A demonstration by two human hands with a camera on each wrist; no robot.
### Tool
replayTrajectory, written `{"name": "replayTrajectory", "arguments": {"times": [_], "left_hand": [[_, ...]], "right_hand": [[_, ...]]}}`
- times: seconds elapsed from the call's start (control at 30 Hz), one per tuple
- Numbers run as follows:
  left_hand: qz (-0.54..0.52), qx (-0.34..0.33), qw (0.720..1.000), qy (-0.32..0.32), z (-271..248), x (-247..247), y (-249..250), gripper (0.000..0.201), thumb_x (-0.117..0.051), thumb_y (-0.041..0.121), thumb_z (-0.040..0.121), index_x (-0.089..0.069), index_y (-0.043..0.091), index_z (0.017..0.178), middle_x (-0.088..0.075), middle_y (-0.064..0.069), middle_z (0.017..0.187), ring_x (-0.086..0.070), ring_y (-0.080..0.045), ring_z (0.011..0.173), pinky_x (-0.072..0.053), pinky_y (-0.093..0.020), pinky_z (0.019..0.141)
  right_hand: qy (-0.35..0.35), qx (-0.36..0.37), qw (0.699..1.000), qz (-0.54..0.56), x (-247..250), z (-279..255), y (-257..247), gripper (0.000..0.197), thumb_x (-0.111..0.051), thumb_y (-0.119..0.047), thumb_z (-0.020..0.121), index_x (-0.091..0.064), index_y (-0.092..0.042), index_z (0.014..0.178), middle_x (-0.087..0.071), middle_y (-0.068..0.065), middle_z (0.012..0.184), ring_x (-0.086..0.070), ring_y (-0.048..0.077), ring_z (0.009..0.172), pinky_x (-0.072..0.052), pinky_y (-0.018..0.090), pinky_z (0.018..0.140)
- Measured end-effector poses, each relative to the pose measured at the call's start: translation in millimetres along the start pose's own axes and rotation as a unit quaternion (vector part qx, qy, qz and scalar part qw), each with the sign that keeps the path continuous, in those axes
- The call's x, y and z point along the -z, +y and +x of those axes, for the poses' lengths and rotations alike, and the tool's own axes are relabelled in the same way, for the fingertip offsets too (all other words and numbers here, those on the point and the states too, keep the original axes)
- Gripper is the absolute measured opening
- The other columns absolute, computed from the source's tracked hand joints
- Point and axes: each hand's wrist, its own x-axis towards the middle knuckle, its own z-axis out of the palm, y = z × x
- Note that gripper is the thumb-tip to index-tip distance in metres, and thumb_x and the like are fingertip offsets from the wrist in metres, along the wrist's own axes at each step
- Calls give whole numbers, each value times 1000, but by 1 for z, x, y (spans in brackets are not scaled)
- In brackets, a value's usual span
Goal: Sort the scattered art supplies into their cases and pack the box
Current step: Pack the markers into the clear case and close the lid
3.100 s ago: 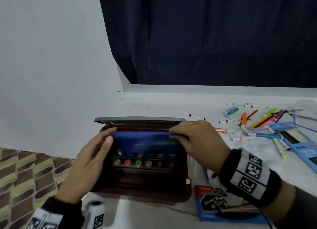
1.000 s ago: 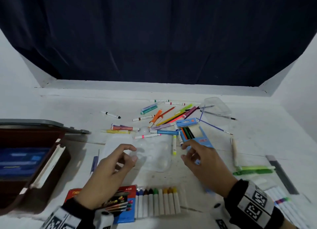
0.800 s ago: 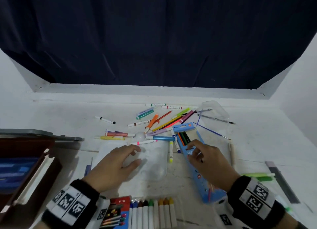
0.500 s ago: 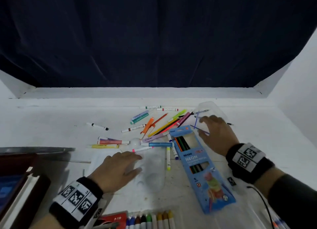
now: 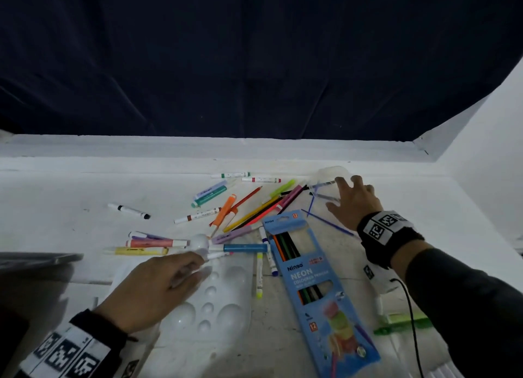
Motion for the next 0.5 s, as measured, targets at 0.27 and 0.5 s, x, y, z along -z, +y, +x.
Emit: {"name": "replayTrajectory", "arguments": {"times": [0.27, 0.5], "left_hand": [[-44, -6, 999, 10, -12, -3, -6, 58, -35, 89, 74, -60, 49, 108, -67, 33, 100, -62, 12, 96, -51, -19, 82], [-73, 29, 993, 92, -43, -7, -11, 15, -61, 49, 86, -62, 46, 101, -66, 25, 102, -61, 4, 98, -42, -10, 81]], "right_hand": [[58, -11, 992, 108, 2, -11, -7, 67, -58, -53, 86, -42, -15, 139, -43, 22, 135, -40, 42, 120, -38, 47, 100], [131, 110, 952, 256, 28, -62, -50, 39, -61, -39, 91, -58, -10, 117, -64, 10, 111, -57, 33, 101, -42, 43, 89]]}}
